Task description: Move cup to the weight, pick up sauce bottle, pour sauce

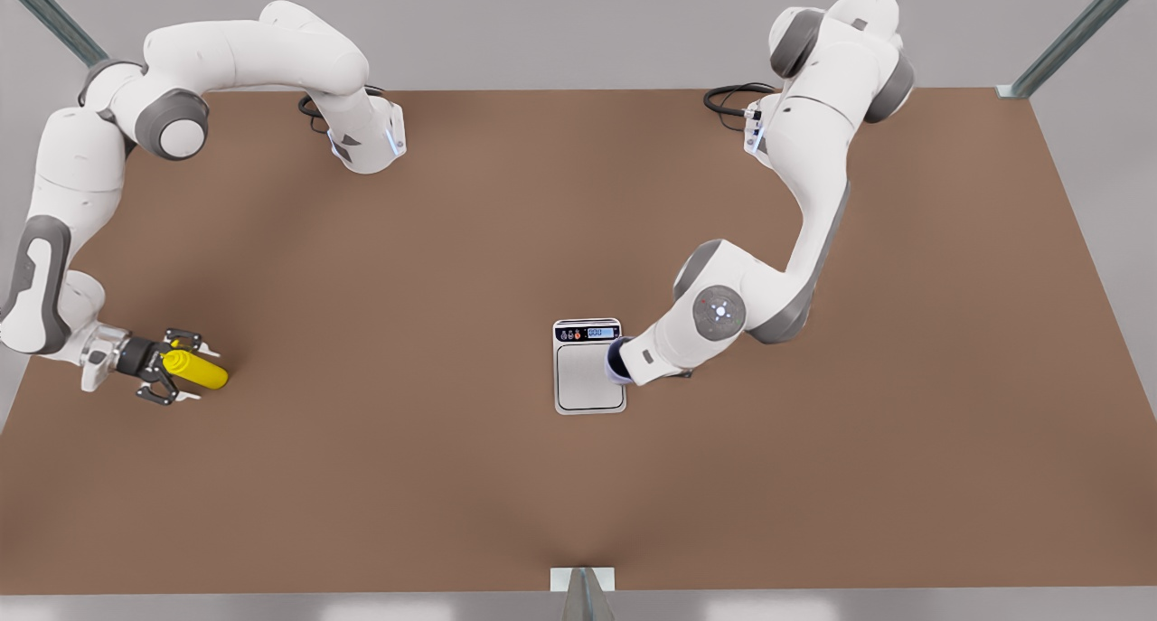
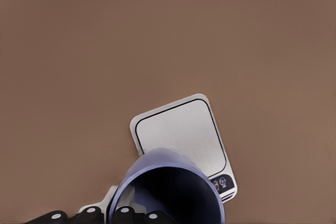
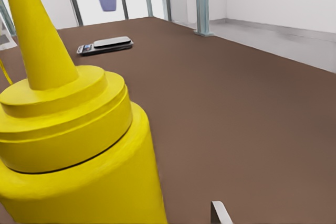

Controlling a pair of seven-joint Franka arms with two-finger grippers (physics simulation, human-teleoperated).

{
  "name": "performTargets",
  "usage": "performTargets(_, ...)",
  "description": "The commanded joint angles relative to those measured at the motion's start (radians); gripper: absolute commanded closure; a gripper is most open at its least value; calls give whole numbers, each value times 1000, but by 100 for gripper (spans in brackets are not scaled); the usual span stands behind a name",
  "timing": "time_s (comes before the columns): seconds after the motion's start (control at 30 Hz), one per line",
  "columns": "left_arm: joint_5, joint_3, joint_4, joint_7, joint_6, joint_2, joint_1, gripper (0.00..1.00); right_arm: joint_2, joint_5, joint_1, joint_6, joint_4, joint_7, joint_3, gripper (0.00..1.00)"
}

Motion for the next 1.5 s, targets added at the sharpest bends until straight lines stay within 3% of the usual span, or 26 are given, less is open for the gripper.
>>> performTargets(0.0,-1,0,34,-811,-24,30,-25,79,4,24,4,0,0,-48,1,0)
performTargets(0.27,-1,2,69,-829,18,119,-63,79,6,36,10,0,-7,-48,4,0)
performTargets(0.3,0,2,68,-829,30,125,-63,79,6,35,10,0,-7,-50,4,5)
performTargets(0.33,2,2,66,-829,44,131,-63,79,6,35,10,0,-7,-58,4,19)
performTargets(0.43,12,4,63,-828,45,133,-62,79,9,35,10,0,-6,-62,4,50)
performTargets(0.53,15,4,62,-826,103,151,-57,79,7,36,10,-9,2,-50,4,56)
performTargets(0.63,25,4,59,-826,134,156,-56,79,0,42,8,-23,2,-47,4,56)
performTargets(0.67,25,4,59,-826,134,159,-56,57,-2,45,8,-24,2,-47,12,55)
performTargets(0.73,25,4,57,-826,134,160,-57,29,-13,45,10,-24,2,-44,26,55)
performTargets(0.83,25,4,57,-826,134,160,-57,18,-34,44,33,-24,3,-16,49,55)
performTargets(0.9,25,4,59,-825,133,157,-56,0,-59,42,88,-24,6,7,49,54)
performTargets(1.17,22,-1,59,-823,-61,72,-24,0,-198,13,415,60,26,194,24,53)
performTargets(1.23,28,2,65,-570,-277,-40,73,0,-231,-34,492,98,26,269,24,53)
performTargets(1.3,190,2,71,-233,-439,-93,160,0,-263,-88,571,144,26,356,24,53)
performTargets(1.43,311,14,134,166,-516,-142,326,0,-330,-261,722,196,23,559,24,53)
performTargets(1.47,308,5,-53,335,-506,-282,389,0,-343,-298,754,210,23,603,24,53)
